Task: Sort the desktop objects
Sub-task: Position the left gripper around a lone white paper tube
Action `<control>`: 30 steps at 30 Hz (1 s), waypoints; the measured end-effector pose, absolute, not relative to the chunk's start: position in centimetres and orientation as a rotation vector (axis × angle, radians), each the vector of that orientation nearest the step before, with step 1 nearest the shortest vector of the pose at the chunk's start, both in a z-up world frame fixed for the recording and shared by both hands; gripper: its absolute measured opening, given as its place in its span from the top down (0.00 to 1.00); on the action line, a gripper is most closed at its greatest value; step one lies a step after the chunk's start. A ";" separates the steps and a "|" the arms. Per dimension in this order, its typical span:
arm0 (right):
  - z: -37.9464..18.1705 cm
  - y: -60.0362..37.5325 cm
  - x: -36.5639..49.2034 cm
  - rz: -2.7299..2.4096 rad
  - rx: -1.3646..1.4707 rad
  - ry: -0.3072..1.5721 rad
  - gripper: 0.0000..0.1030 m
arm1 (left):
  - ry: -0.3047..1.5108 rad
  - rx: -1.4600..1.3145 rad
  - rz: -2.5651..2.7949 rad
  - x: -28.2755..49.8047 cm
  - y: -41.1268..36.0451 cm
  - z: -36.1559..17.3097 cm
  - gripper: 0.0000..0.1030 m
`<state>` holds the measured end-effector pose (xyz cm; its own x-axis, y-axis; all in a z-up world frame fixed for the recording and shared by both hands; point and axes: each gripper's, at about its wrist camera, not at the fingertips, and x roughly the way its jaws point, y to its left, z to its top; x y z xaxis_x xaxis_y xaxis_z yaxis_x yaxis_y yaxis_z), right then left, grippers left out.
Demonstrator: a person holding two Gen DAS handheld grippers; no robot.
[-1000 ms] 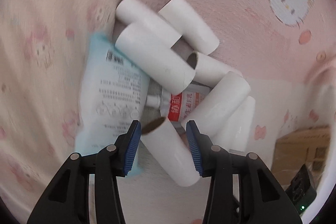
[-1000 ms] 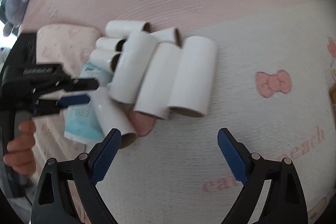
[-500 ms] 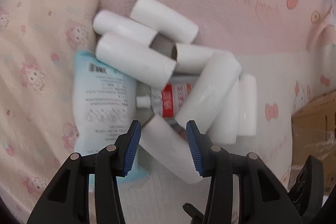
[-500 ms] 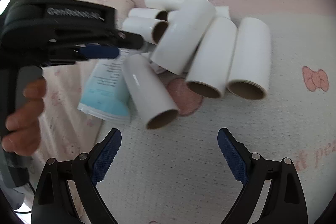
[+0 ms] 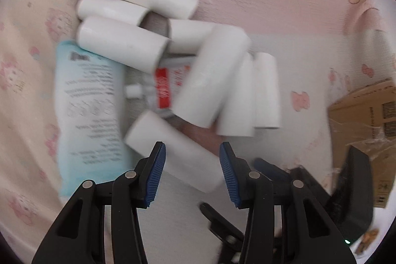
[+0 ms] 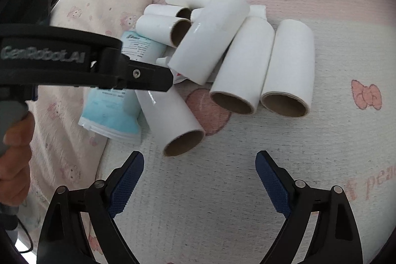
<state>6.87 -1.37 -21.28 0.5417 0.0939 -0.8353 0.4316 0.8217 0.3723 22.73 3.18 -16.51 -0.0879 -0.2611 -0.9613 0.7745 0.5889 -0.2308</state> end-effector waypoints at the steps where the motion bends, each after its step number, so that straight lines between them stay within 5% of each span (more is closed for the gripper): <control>1: -21.4 -1.6 6.7 -0.221 0.598 1.001 0.13 | 1.426 0.464 -0.945 22.3 3.0 -16.5 0.52; 3: -21.6 -2.0 6.3 -0.235 0.608 1.009 0.18 | 1.437 0.466 -0.961 21.5 2.3 -16.6 0.52; 5: -21.7 -2.4 5.9 -0.240 0.614 1.011 0.41 | 1.417 0.475 -0.954 21.1 2.2 -16.4 0.52; 7: -21.8 -2.7 5.6 -0.236 0.606 1.019 0.45 | 1.382 0.473 -0.939 21.2 2.4 -15.7 0.52; 14: -22.2 -2.9 5.2 -0.234 0.620 1.016 0.45 | 1.252 0.477 -0.793 24.8 2.9 -14.5 0.50; 30: -22.9 -4.5 4.0 -0.236 0.672 0.995 0.45 | 1.391 0.516 -0.828 25.0 4.0 -17.7 0.49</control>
